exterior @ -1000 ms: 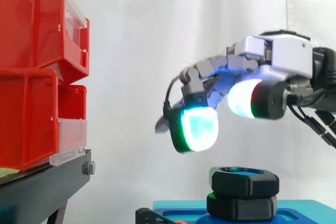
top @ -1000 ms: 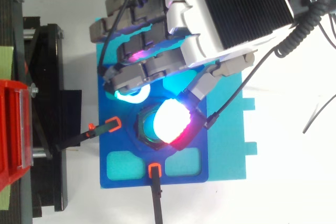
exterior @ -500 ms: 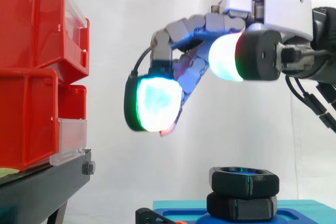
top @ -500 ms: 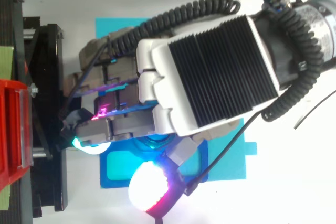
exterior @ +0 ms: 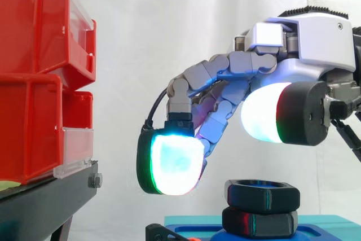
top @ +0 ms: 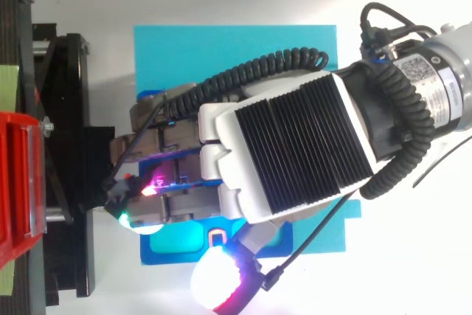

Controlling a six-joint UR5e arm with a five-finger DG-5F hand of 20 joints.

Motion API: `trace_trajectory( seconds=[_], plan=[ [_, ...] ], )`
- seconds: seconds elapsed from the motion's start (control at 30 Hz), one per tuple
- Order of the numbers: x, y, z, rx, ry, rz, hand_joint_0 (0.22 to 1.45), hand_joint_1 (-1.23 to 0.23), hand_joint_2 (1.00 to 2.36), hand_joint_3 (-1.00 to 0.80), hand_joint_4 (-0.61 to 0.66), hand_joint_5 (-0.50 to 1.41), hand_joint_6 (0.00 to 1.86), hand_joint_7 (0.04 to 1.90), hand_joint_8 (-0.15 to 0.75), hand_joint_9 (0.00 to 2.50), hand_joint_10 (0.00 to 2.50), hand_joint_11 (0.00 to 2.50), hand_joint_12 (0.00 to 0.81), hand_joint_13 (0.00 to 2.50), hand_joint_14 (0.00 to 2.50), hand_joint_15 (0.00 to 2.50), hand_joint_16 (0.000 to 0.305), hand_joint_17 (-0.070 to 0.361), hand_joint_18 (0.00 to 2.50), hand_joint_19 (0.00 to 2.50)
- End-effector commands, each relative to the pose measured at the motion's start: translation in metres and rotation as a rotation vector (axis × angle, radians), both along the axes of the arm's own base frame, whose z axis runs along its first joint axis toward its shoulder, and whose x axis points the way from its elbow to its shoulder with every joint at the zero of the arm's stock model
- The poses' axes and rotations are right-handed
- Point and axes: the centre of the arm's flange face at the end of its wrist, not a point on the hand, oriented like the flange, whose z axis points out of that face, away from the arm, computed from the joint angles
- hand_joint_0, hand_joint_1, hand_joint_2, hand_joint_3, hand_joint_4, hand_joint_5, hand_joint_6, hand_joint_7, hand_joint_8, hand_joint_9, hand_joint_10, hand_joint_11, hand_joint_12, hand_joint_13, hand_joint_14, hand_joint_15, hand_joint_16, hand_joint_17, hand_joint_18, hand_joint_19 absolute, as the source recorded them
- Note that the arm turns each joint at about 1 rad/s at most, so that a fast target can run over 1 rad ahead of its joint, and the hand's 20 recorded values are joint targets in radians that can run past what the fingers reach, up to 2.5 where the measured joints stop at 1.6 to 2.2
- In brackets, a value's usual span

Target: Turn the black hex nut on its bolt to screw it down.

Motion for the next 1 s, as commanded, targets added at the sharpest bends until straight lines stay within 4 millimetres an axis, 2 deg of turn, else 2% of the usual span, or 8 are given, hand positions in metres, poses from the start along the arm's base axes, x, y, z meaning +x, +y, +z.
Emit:
trace_trajectory(
  seconds=[0.0, 0.2, 0.53, 0.97],
  plan=[
    [-0.002, 0.000, -0.002, -0.010, 0.019, 0.000, 0.53, -0.31, 1.00, -0.50, 0.17, 0.01, 0.51, 1.09, 0.251, 0.97, 0.01, 0.14, 0.314, 0.68, 0.01, 0.17, 0.044, 0.100, 0.54, 0.56],
    [-0.007, 0.001, -0.007, -0.030, 0.061, 0.001, 0.53, -0.31, 1.00, -0.50, 0.03, 0.03, 0.51, 1.18, 0.256, 0.99, 0.01, 0.17, 0.316, 0.68, 0.01, 0.17, 0.044, 0.100, 0.54, 0.57],
    [-0.011, -0.002, -0.010, -0.043, 0.089, 0.002, 0.53, -0.31, 1.00, -0.50, -0.14, 0.05, 0.51, 1.27, 0.259, 1.01, 0.01, 0.19, 0.318, 0.68, 0.01, 0.17, 0.044, 0.099, 0.54, 0.56],
    [-0.012, -0.015, -0.009, -0.042, 0.081, 0.003, 0.53, -0.31, 1.00, -0.50, -0.13, 0.05, 0.51, 1.31, 0.264, 1.02, 0.01, 0.21, 0.317, 0.68, 0.01, 0.17, 0.044, 0.098, 0.54, 0.56]
  ],
)
